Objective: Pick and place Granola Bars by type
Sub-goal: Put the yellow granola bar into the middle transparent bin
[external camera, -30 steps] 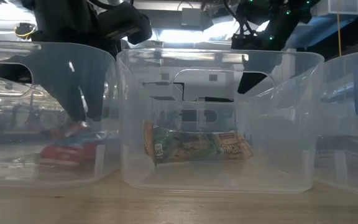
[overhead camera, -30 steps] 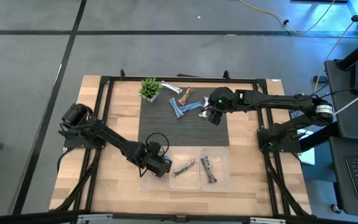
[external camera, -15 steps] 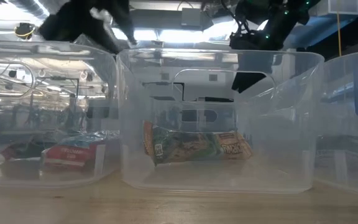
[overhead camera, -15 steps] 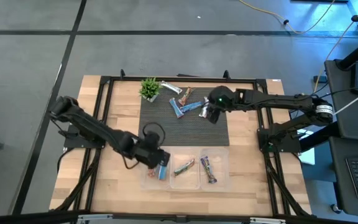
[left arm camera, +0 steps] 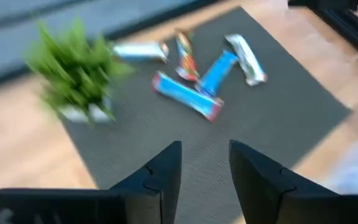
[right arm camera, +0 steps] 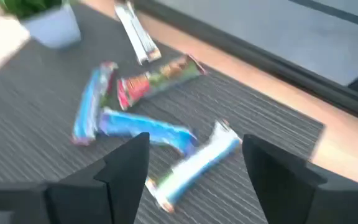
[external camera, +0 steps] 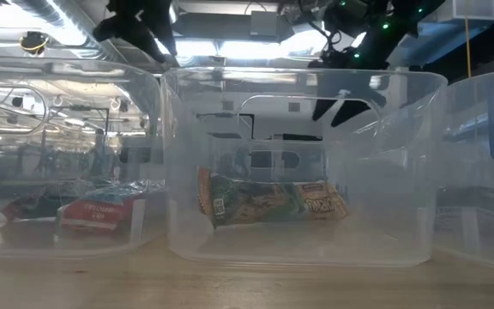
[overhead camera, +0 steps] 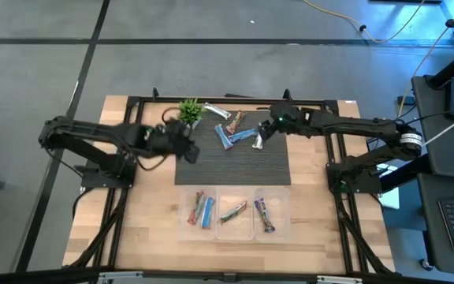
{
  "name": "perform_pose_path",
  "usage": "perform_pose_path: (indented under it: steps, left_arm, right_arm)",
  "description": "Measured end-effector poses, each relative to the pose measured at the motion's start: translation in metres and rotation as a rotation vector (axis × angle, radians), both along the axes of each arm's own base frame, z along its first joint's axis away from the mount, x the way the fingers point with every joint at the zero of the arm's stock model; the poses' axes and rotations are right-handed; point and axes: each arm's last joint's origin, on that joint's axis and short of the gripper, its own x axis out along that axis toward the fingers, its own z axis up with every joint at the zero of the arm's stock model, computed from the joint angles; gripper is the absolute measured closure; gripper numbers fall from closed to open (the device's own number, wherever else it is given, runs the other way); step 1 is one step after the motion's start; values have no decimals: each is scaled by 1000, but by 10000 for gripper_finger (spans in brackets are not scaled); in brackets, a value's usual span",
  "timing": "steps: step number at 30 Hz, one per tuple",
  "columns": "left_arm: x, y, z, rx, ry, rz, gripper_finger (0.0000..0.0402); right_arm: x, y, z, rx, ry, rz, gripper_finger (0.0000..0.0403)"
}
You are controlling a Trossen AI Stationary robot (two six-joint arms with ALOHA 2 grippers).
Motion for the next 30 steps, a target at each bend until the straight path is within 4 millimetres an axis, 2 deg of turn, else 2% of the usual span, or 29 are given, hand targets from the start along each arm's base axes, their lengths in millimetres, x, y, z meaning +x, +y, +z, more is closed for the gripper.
perform_pose_path:
  steps: [4, 14, 20, 24, 30]
  left_arm:
    - [-10, 23, 8, 106, 72, -35, 277]
    - [-20, 64, 11, 197, 217, -119, 277]
    - [-23, 79, 11, 233, 282, -148, 277]
    - [-24, 86, 13, 248, 264, -119, 274]
    - [-17, 94, 10, 292, 188, -118, 278]
  right_arm:
    - [11, -3, -15, 44, -2, -26, 144]
    - [33, -12, -74, 197, 81, -197, 144]
    - [39, -15, -100, 249, 114, -269, 144]
    - [46, -17, -113, 260, 98, -265, 146]
    - [47, -19, -123, 306, 94, -302, 191]
